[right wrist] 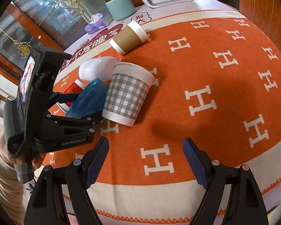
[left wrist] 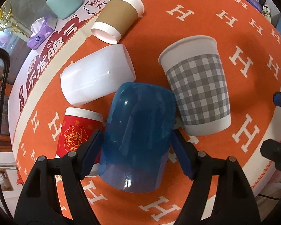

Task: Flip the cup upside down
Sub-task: 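Close the left tool around the blue cup's body and lift it, then raise the blue cup with the left tool and turn it upright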

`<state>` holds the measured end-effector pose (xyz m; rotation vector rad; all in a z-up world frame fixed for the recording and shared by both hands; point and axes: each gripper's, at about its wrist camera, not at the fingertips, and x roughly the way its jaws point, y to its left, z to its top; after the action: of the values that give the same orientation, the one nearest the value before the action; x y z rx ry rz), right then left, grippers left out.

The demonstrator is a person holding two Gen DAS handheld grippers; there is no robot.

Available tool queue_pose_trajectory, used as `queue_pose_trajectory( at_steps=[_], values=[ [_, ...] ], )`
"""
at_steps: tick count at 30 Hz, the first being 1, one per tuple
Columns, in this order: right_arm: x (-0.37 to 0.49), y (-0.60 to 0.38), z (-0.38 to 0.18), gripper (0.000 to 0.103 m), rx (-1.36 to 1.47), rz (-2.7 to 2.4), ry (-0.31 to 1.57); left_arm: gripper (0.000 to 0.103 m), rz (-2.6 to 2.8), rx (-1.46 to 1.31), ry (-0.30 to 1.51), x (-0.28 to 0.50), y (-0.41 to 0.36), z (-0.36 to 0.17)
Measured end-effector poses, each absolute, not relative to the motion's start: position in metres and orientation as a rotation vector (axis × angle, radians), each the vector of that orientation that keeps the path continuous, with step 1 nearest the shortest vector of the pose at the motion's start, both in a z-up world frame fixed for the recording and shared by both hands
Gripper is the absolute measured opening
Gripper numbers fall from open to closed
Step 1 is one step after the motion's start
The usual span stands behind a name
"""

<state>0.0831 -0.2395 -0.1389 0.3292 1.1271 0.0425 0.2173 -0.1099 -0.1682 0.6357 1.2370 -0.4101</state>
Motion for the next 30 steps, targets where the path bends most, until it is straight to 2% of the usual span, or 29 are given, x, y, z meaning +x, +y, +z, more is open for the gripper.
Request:
queue_pose_trajectory(
  at_steps=[5, 16, 24, 30],
  values=[
    [0.081, -0.240, -0.138, 0.077, 0.332, 0.044, 1.133, 0.071, -0.397, 0.607, 1.237, 0.213, -0.108, -0.164],
    [0.070, -0.243, -0.131, 0.076, 0.347, 0.044, 1.120, 0.071, -0.343, 0.452, 1.250, 0.178, -0.085, -0.128],
    [0.054, -0.235, -0.126, 0.076, 0.343, 0.078, 1.112, 0.071, -0.290, 0.190, 1.298, 0.134, -0.055, -0.098],
    [0.043, -0.229, -0.132, 0.077, 0.346, 0.095, 1.132, 0.071, -0.226, -0.018, 1.317, 0.104, -0.040, -0.100]
  ],
)
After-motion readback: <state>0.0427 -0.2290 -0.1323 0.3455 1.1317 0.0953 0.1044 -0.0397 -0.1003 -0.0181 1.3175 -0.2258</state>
